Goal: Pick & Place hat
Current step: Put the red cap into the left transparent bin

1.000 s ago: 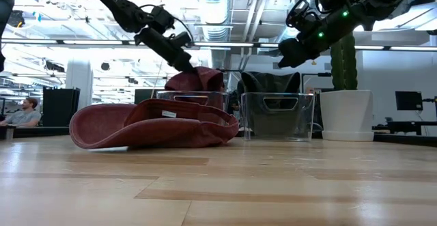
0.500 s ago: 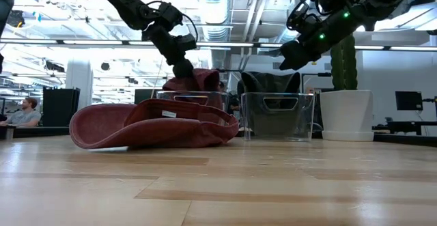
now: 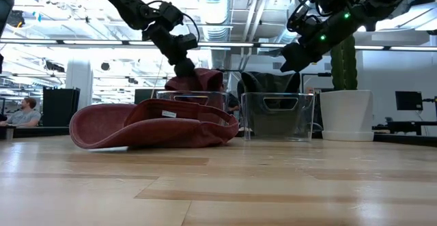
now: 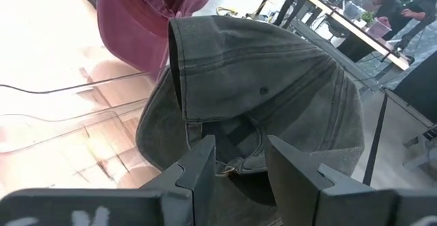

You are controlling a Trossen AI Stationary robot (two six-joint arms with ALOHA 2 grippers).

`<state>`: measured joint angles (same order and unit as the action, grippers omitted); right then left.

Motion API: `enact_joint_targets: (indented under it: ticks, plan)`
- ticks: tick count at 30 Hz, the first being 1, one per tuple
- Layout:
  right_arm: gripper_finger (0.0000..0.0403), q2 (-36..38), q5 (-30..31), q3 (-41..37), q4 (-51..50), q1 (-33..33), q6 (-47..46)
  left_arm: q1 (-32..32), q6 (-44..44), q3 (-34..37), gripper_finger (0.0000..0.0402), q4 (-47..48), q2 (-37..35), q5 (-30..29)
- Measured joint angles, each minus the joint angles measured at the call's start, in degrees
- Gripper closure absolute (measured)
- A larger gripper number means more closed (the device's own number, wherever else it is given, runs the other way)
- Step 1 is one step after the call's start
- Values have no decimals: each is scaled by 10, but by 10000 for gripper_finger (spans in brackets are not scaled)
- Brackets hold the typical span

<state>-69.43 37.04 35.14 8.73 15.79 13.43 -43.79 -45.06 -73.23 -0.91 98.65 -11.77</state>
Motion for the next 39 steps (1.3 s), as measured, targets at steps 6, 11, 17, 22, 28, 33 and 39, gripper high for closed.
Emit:
enact_joint_targets:
  ticks: [6,11,17,22,28,33,39]
  plan:
    - [285,0,0,0,-10,0,0,0,-26,0,288,0,0,-20]
    - [285,0,0,0,-18,0,-5,1,-45,1,288,0,-3,-53]
    - [285,0,0,0,-18,0,-5,3,-52,1,288,-1,-40,-57]
    - [285,0,-14,0,-18,1,-5,11,-21,1,288,0,-82,-53]
    - [285,0,-26,0,-19,0,-14,26,74,4,288,31,-119,-39]
    - [285,0,-27,0,-26,-8,-26,49,162,61,288,32,-169,44]
    - [285,0,-38,0,-27,-47,-48,106,281,166,288,5,-247,128]
